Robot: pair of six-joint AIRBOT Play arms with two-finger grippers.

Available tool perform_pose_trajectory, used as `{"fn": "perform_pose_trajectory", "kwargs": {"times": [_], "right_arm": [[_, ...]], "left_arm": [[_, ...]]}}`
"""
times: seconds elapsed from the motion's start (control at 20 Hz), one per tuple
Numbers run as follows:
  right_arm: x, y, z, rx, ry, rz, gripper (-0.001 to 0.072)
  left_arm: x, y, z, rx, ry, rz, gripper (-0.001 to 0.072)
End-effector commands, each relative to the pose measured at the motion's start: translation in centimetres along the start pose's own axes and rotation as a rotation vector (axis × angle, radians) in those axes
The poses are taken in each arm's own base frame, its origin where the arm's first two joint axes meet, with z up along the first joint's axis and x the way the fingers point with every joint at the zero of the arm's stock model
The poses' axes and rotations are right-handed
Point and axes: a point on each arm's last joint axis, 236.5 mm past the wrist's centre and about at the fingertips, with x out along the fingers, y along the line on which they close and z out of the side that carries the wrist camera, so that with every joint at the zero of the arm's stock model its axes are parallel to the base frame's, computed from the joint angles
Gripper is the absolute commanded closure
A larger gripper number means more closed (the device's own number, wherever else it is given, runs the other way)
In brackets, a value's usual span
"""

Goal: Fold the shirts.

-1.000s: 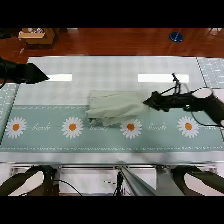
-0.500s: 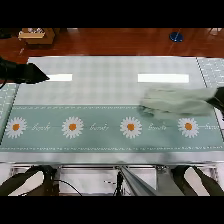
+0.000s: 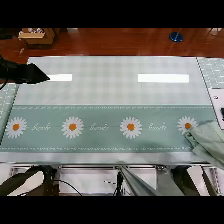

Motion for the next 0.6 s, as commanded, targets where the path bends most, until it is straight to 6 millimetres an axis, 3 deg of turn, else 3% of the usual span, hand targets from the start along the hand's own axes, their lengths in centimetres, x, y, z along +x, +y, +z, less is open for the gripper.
{"fn": "perform_pose_trajectory", "kwargs": {"times": [0.0,0.3,0.35,0.4,0.45,0.55], "right_arm": [[0.4,-5.3,-2.2,0.145,0.079,-0.112,0.0676],[1.1,-9.4,-4.6,0.284,0.137,-0.187,0.0667],[1.1,-9.7,-4.6,0.295,0.133,-0.189,0.0532],[1.2,-9.8,-4.6,0.291,0.133,-0.188,0.0333],[1.2,-9.8,-4.5,0.245,0.135,-0.185,0.0183],[1.2,-10.1,-3.8,0.217,0.103,-0.190,0.0153]], "left_arm": [[0.0,0.0,0.0,0.000,0.000,0.001,0.0168],[0.0,0.5,-0.1,0.002,0.002,0.019,0.0168],[0.0,0.6,0.2,0.002,-0.007,0.022,0.0168],[0.0,0.6,0.3,0.002,-0.014,0.025,0.0168],[0.0,0.8,0.6,0.002,-0.026,0.031,0.0168],[0.0,1.1,1.5,0.003,-0.062,0.044,0.0168]]}}
